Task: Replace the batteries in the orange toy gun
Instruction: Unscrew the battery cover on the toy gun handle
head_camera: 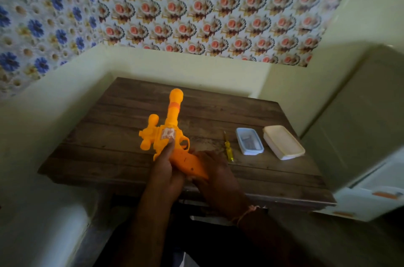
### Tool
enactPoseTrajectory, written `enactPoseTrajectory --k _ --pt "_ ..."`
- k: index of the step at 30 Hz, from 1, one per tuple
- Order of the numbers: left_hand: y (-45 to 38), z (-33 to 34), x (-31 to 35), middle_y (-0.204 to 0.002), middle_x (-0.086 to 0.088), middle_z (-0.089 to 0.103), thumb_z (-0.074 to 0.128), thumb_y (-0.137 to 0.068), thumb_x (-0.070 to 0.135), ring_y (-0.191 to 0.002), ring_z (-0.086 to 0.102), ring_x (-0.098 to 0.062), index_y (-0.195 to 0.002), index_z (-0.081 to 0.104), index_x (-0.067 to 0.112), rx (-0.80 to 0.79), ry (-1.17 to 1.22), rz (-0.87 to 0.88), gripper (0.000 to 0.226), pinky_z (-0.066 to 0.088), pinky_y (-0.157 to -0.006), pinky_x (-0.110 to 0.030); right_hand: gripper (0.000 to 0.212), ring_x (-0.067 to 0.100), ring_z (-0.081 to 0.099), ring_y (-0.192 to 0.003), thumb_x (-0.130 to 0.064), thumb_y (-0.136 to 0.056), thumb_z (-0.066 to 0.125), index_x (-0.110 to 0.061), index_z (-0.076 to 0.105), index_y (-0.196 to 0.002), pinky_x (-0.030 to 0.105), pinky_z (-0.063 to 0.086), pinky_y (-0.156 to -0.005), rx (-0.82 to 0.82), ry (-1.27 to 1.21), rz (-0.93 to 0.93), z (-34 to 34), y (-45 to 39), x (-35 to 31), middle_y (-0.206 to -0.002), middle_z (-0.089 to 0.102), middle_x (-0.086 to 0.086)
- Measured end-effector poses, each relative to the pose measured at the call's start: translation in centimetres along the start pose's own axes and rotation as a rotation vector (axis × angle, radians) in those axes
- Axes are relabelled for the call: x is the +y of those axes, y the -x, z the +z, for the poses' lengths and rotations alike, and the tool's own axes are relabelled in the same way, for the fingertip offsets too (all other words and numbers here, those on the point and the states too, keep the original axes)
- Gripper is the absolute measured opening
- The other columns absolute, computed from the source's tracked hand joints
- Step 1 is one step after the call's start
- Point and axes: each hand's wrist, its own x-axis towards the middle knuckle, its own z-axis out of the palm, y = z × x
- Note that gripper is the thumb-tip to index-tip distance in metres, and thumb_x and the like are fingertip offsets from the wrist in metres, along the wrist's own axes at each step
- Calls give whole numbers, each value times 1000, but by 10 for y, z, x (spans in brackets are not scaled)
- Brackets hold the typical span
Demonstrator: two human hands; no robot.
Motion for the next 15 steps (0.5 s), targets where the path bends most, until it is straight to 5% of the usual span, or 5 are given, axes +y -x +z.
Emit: enactPoseTrajectory --k 2,5,8,12,15 --pt "-2 -6 -2 -116 -20 64 53 -97 35 -92 67 -31 -139 51 6 -31 37 9 50 57 -65 -41 52 0 45 -106 -41 -82 65 -18 56 -128 11 36 -93 -21 -52 22 -6 -2 5 -122 54 -6" --pt "-11 -19 0 -126 -17 64 61 -88 31 -106 65 -29 -143 47 15 -61 95 68 59 54 -80 -47 44 11 53 -112 -34 -88 63 -16 55 -128 25 43 -95 39 -34 239 -15 -13 23 -127 56 3" --pt "-20 -27 4 -128 -13 64 71 -77 32 -116 61 -32 -142 48 20 -96 83 97 70 53 -86 -49 29 12 56 -97 -30 -89 62 -17 60 -115 26 45 -82 92 140 483 -22 -26 46 -114 62 2" --pt "-30 -33 6 -124 -9 66 98 -39 39 -109 66 -31 -138 53 23 -156 92 83 111 59 -75 -45 31 22 59 -98 -32 -88 62 -14 58 -113 29 45 -75 -18 251 629 -18 -40 61 -113 59 7" --pt "-31 -33 3 -116 -7 68 92 -53 39 -98 70 -27 -142 49 21 -172 113 83 100 59 -76 -44 28 24 60 -100 -24 -89 62 -12 58 -114 31 47 -77 -35 299 694 -13 -48 64 -116 55 10"
